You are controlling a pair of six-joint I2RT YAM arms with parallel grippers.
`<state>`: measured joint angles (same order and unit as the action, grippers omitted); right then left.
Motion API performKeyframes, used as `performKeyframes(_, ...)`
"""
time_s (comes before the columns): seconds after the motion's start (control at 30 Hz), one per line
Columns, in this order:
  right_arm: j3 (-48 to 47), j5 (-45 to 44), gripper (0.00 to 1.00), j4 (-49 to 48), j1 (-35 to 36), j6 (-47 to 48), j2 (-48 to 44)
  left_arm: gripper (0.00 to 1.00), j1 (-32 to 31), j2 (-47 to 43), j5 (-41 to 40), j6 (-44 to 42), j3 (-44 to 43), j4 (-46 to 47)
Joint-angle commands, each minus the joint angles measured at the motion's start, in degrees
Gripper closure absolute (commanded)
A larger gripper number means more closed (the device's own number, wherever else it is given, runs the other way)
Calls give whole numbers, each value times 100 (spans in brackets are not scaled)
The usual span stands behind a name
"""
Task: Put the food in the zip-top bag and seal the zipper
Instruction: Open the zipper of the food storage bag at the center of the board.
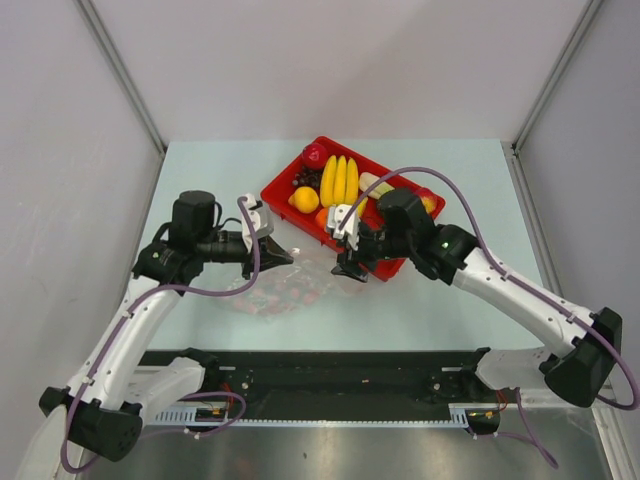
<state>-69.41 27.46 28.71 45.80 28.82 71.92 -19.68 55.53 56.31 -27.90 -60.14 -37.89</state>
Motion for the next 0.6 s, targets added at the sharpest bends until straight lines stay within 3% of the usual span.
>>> performKeyframes(0.0, 77, -469, 41, -647, 96, 37, 304, 100, 26, 37, 389, 4, -253, 10)
performKeyframes(0.1, -195, -479, 72, -613, 122, -165, 516, 100, 26, 72, 372, 118, -296, 36)
performKeyframes(0.13, -292, -427, 91, -490, 131, -349, 533, 100, 26, 64, 58, 249, -244, 140)
performKeyframes(0.17, -441, -400, 100, -472, 148, -559, 490, 100, 26, 29, -249, 781, -192, 324)
performKeyframes(0.2, -494, -365, 100, -471, 131, -788, 455, 98, 52, -7, -670, 1073, -139, 787)
performKeyframes(0.23, -530, -364, 100, -480, 122, -1260, 411, 89, 96, -111, -1040, 1355, -34, 1018)
performKeyframes(0.27, -574, -408, 100, -498, 122, -1482, 358, 59, 174, -165, -1809, 1897, -24, 1203)
performKeyframes(0.37, -653, -706, 100, -481, 113, -2221, 252, 36, 219, -332, -2395, 2445, -199, 1416)
performKeyframes(0.47, -706, -970, 100, -419, 78, -2853, 305, 24, 210, -551, -2739, 2719, -349, 1442)
performKeyframes(0.57, -776, -1261, 100, -392, 34, -3695, 428, 23, 210, -596, -3582, 3062, -647, 1058)
